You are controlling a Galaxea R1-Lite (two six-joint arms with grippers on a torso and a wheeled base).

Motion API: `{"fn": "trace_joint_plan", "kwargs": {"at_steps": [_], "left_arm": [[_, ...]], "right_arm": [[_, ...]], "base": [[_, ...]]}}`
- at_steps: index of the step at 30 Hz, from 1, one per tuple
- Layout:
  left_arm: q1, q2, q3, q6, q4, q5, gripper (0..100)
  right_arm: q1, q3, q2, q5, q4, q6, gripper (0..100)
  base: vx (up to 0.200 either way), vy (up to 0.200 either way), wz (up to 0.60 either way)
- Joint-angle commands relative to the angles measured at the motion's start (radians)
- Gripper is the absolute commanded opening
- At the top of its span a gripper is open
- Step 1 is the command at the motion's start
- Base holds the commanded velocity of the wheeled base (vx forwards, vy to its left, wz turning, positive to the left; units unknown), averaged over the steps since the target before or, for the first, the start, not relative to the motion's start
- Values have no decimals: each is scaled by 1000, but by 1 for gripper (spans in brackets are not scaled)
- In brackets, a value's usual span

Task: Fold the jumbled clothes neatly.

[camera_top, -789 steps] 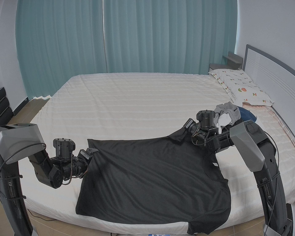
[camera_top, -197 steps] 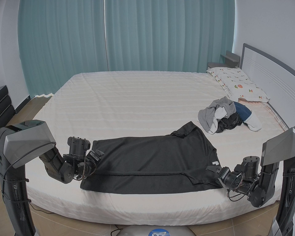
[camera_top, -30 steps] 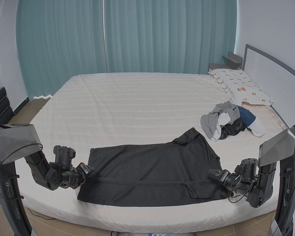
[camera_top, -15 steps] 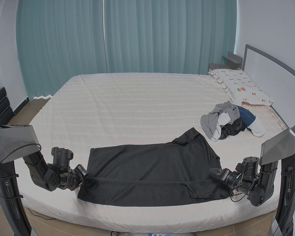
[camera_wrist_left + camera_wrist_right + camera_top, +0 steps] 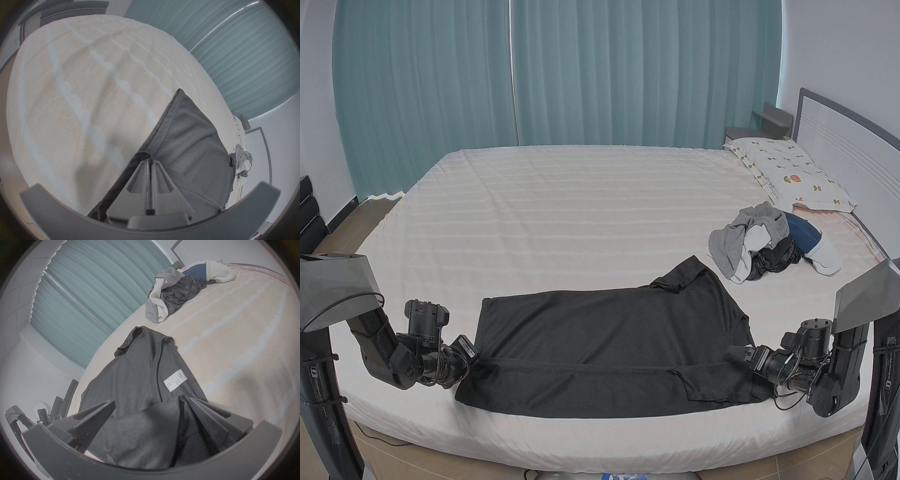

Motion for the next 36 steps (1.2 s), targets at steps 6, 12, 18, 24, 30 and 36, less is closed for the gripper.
{"fn": "trace_joint_plan", "kwargs": {"at_steps": [6, 12, 18, 24, 30, 36], "left_arm": [[1, -1, -2, -2, -1, 0, 0], [1, -7, -2, -4, -3, -1, 0], [1, -9, 0, -4, -1, -1, 0], [1, -9, 0, -5, -1, 0, 0], [4, -9, 6, -5, -1, 0, 0], [6, -10, 12, -4, 0, 2, 0]], "right_arm": [[-4, 33, -27, 34, -8, -8, 100], [-6, 41, 6, 37, -8, -52, 100], [2, 50, 19, 37, -8, -67, 0], [-12, 49, 10, 37, -8, -80, 0], [-33, 30, -23, 40, -8, -63, 0], [-49, -5, -32, 37, -8, -52, 0]], "base": [[0, 0, 0], [0, 0, 0], [0, 0, 0], [0, 0, 0], [0, 0, 0], [0, 0, 0]]}}
